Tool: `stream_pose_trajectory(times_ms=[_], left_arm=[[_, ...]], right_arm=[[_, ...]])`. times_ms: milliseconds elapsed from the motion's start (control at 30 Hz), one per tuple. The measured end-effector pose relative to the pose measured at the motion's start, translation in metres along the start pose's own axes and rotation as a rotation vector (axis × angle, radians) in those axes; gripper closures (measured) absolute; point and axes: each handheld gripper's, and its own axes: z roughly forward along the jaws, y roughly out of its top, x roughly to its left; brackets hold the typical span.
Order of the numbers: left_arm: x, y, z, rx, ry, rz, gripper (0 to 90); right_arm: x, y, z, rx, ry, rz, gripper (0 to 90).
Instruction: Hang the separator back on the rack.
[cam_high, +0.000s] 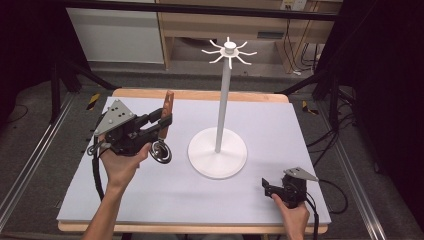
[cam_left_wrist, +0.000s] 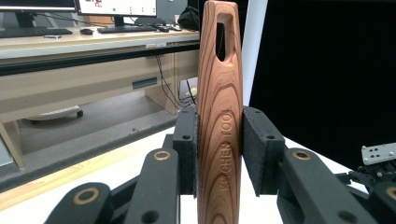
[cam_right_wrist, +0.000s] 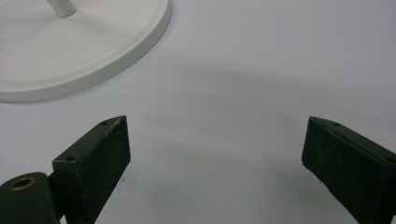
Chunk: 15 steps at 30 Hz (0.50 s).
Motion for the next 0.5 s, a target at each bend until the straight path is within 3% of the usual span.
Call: stream_pose_trajectory(times_ms=[500], left_arm=[[-0.009,0.025,0.009,-0.044,-0.029,0.005,67.7]], right_arm=[[0.0,0.0,0.001,0.0,-0.008,0.008,8.4]])
